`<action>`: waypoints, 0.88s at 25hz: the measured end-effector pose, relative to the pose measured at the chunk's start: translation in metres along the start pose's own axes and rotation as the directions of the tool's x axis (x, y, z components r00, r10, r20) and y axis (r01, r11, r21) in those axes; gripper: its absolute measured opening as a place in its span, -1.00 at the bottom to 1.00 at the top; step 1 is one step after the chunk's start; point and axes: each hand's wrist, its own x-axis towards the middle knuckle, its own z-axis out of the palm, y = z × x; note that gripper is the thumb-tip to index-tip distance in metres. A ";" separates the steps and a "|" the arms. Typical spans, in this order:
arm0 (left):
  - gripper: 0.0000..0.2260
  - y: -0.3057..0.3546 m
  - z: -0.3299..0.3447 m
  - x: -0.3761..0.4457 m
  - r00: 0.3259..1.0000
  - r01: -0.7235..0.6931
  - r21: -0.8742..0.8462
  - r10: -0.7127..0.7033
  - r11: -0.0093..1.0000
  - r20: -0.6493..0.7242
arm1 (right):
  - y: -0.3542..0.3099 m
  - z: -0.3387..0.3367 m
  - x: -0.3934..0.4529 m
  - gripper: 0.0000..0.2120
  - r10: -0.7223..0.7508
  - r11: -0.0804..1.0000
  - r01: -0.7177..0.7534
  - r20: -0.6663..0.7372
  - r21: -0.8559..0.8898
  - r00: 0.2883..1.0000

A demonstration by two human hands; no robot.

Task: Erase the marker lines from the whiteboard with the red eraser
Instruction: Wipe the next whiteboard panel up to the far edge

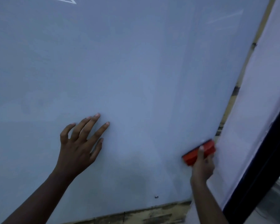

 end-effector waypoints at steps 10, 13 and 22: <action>-0.48 -0.043 -0.034 0.014 0.963 0.266 0.000 -0.266 0.964 0.040 | -0.137 0.084 -0.176 -0.37 -0.790 0.486 0.854 0.325 -0.186 0.520; -0.45 -0.041 -0.044 0.001 0.963 0.246 -0.029 -0.242 0.969 0.117 | -0.071 0.063 -0.200 -0.36 -0.775 0.145 0.969 0.586 -0.199 0.236; -0.41 -0.001 -0.085 0.022 0.972 0.104 -0.012 -0.100 0.994 0.214 | -0.047 -0.069 -0.079 -0.31 -0.594 0.336 0.806 0.554 -0.488 0.583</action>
